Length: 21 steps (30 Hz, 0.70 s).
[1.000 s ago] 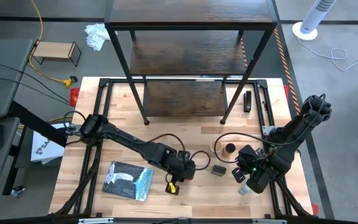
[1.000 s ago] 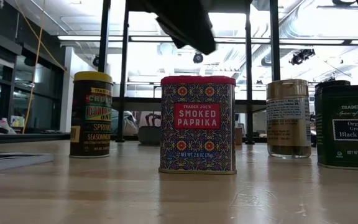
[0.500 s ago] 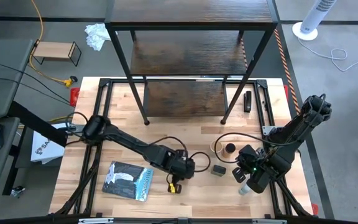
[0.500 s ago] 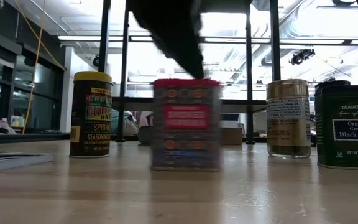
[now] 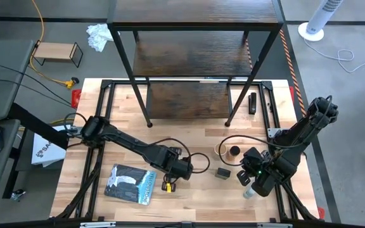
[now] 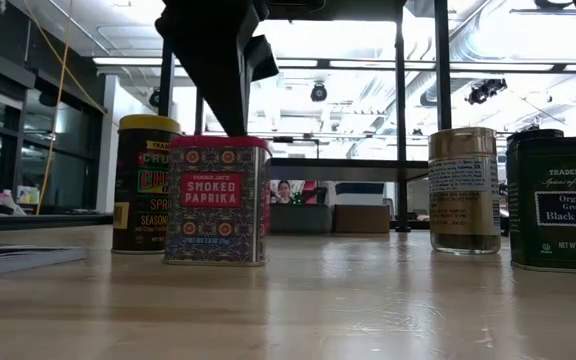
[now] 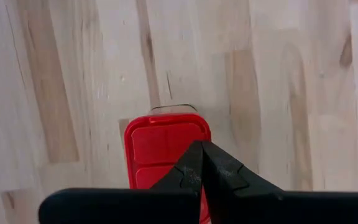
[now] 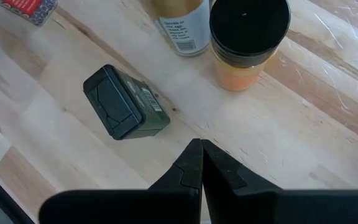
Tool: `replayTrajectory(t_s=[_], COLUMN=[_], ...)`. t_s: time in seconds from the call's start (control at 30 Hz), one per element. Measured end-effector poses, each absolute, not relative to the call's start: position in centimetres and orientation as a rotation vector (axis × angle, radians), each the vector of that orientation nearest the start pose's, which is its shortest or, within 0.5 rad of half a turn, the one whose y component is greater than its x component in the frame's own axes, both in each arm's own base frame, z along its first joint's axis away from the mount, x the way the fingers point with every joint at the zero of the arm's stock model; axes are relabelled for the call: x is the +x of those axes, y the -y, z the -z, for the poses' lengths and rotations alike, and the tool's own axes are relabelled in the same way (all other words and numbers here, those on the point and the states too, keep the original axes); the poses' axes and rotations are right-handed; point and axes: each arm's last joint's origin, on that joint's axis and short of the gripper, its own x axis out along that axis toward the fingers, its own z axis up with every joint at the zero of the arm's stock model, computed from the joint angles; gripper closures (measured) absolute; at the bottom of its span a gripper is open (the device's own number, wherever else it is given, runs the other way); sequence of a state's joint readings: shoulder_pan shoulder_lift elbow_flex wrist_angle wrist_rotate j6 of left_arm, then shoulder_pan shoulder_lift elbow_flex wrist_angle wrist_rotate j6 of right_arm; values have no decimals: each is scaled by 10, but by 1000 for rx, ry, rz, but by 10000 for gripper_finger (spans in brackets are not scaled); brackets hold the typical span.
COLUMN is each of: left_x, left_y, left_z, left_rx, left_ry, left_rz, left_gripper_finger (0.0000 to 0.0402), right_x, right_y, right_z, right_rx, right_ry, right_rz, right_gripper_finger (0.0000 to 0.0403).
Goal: Shelf spices
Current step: Adjust the seasoning bottles and cans
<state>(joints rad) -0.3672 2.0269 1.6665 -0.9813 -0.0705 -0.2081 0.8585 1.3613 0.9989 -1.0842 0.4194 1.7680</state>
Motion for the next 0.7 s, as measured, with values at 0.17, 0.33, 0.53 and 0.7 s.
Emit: replayTrajectory(t_s=[0.17,0.33,0.53,0.7], left_x=[382,382,383,383], left_y=[145,145,145,144], left_z=[-216,-216,-215,-215], left_rx=[121,122,122,123], left_ry=[-1325,-1324,-1324,-1324], left_rz=[105,105,104,103], left_gripper_finger=[401,401,401,401], right_x=[157,157,157,158], right_y=[-164,-164,-164,-164], right_z=[-238,-238,-238,-238], right_rx=[687,688,688,691], right_ry=[-1003,-1003,-1003,-1001], right_rz=[669,669,668,667], right_gripper_finger=[403,403,403,403])
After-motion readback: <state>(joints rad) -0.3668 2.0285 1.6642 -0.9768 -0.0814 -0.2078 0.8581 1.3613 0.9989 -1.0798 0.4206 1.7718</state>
